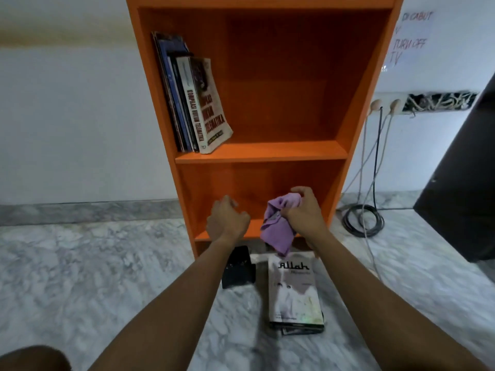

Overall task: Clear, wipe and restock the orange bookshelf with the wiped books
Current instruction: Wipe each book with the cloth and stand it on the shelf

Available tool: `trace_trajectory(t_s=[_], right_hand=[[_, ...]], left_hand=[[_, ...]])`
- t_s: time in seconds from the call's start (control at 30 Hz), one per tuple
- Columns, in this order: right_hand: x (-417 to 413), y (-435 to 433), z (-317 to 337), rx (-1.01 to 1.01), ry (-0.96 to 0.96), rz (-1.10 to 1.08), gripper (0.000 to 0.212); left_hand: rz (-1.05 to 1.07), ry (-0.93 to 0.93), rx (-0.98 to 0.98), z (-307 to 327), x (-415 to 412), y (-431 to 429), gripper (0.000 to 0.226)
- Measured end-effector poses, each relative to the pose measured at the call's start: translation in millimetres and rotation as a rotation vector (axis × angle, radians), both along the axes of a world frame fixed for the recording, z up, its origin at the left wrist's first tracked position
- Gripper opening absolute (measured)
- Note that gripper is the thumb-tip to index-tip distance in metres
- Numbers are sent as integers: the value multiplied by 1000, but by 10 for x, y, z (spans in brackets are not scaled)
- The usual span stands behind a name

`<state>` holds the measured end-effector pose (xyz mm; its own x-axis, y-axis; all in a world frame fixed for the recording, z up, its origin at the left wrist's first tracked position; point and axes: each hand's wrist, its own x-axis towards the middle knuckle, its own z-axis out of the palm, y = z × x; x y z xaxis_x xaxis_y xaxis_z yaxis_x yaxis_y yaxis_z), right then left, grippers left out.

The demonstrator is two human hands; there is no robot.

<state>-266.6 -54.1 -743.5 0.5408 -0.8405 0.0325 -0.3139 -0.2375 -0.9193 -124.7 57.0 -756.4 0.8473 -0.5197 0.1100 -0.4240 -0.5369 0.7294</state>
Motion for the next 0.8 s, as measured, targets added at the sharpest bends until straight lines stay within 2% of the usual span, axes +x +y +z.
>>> trace_trajectory(t_s=[0.1, 0.17, 0.23, 0.27, 0.33, 0.43, 0.5, 0.57, 0.6, 0.7, 0.8], right_hand=[[-255, 11, -553, 47, 74, -114, 25], [-401, 24, -894, 77, 137, -177, 16], [-514, 41, -1183, 116, 190, -230, 19], [-566, 50, -1303, 143, 222, -257, 20], [-656, 77, -1522, 140, 285, -282, 20], [-755, 129, -1720, 84, 297, -289, 17], [-799, 137, -1824, 108, 265, -282, 16], [-798, 100, -1928, 65, 279, -281, 18], [-783, 61, -2013, 39, 282, -293, 18], [-774, -19, -2170, 22, 275, -335, 12], [-814, -34, -2236, 111, 278, -392, 10]], left_hand=[[-196, 129, 208, -486, -248, 11, 9], [-298, 259, 289, -864, -398, -16, 28], [-353, 371, 360, -1231, -511, -12, 38], [-367, 421, 399, -1429, -560, -16, 35], [-365, 506, 433, -1777, -632, -3, 14], [-296, 616, 495, -2198, -722, 18, 63], [-280, 723, 464, -2346, -811, -11, 76], [-202, 876, 343, -2472, -854, -64, 83], [-156, 911, 299, -2605, -848, -102, 77], [-108, 916, 277, -2657, -834, -141, 37], [-135, 942, 268, -2696, -805, -171, 26]])
